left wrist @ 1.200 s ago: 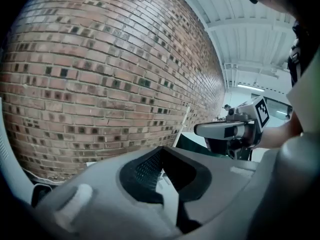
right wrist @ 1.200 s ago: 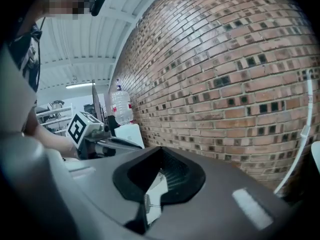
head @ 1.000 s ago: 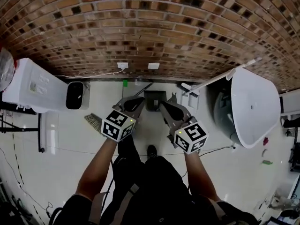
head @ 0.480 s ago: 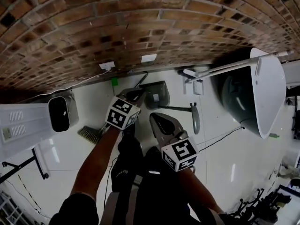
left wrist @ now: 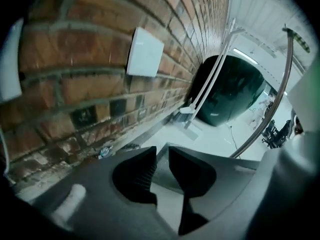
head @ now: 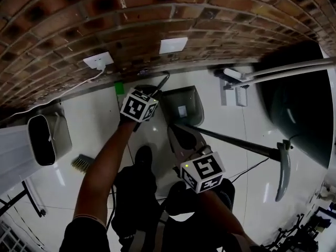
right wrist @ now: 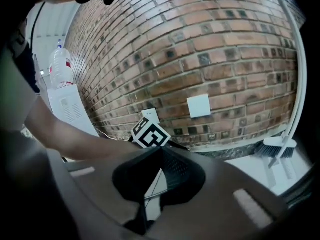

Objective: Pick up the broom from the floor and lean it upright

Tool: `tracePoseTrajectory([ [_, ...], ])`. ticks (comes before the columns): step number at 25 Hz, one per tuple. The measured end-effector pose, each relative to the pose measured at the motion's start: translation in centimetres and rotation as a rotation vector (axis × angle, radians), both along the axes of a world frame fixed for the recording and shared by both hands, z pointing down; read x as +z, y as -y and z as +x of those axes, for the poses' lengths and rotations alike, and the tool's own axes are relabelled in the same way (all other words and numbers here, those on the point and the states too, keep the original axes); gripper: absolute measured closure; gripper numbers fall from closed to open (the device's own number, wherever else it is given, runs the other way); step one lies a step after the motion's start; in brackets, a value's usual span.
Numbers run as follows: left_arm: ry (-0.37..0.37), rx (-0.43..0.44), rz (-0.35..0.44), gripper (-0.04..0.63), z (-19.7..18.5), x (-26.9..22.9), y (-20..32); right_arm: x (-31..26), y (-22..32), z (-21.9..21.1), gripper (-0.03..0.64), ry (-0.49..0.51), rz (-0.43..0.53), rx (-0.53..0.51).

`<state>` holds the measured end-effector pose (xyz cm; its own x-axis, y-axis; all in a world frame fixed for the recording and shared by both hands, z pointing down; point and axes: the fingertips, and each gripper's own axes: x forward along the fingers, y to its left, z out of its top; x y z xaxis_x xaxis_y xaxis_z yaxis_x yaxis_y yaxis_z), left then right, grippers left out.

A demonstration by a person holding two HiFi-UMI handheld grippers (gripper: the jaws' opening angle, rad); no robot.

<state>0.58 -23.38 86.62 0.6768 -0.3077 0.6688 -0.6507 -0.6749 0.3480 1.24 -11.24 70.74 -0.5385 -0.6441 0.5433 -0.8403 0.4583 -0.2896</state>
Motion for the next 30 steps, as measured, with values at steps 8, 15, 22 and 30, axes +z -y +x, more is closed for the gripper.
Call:
tracePoseTrajectory([
  [8, 0.080, 0.086, -0.018, 0.469, 0.8, 13.6, 1.8, 11.3, 1.5, -0.3, 0.615, 0.063, -0.021, -0.038],
  [15, 0.129, 0.122, -0.017, 0.448, 3.5, 20.8, 3.4, 15.6, 0.6, 0.7, 0.615, 0.036, -0.008, -0.103],
  [22, 0.276, 0.108, 0.002, 0.446, 3.5, 24.6, 5.5, 16.0, 0.5, 2.6, 0.615, 0.051, -0.025, -0.067],
  [30, 0.321, 0.091, -0.027, 0.486, 3.7, 27.5, 4.9, 16.3, 0.9, 3.1, 0.615, 0.076, -0.014, -0.028],
])
